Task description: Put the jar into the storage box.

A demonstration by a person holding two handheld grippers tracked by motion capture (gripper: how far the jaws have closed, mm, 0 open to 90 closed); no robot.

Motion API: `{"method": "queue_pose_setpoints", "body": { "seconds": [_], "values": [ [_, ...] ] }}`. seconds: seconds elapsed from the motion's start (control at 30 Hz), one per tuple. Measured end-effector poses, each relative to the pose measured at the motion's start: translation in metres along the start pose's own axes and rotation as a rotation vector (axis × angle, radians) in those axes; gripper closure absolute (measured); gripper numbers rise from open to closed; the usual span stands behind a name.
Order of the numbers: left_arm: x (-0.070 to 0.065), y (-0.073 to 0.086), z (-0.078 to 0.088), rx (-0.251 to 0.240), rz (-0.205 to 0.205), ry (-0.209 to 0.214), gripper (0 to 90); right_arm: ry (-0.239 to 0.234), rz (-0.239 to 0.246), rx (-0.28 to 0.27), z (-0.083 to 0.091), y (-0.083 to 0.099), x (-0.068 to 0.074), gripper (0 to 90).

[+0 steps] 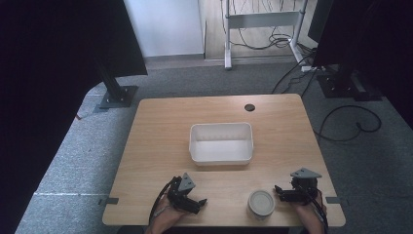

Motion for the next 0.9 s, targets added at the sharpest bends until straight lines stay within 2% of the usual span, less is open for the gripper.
{"method": "queue_pose_setpoints", "body": {
  "seconds": [0.67,0.9],
  "values": [
    [-0.0013,-0.0004,0.0015,-0.005,-0.001,0.001,5.5,-0.002,0.001,0.0,0.0001,0.0001,0.0003,0.8],
    [-0.0049,-0.0018,0.0024,-0.01,-0.018,0.002,6.6,-0.002,0.002,0.0,0.0002,0.0002,0.0004,0.8]
  ]
}}
Point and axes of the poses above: each handheld gripper's, and its own axes: z roughly backward along the jaws, y roughly out of its underside, x roughly to its left, the point moved 1 cm from there along -z, roughly forward along the jaws, and after that the axes turned 4 degrees about z, right-handed, at the moved point
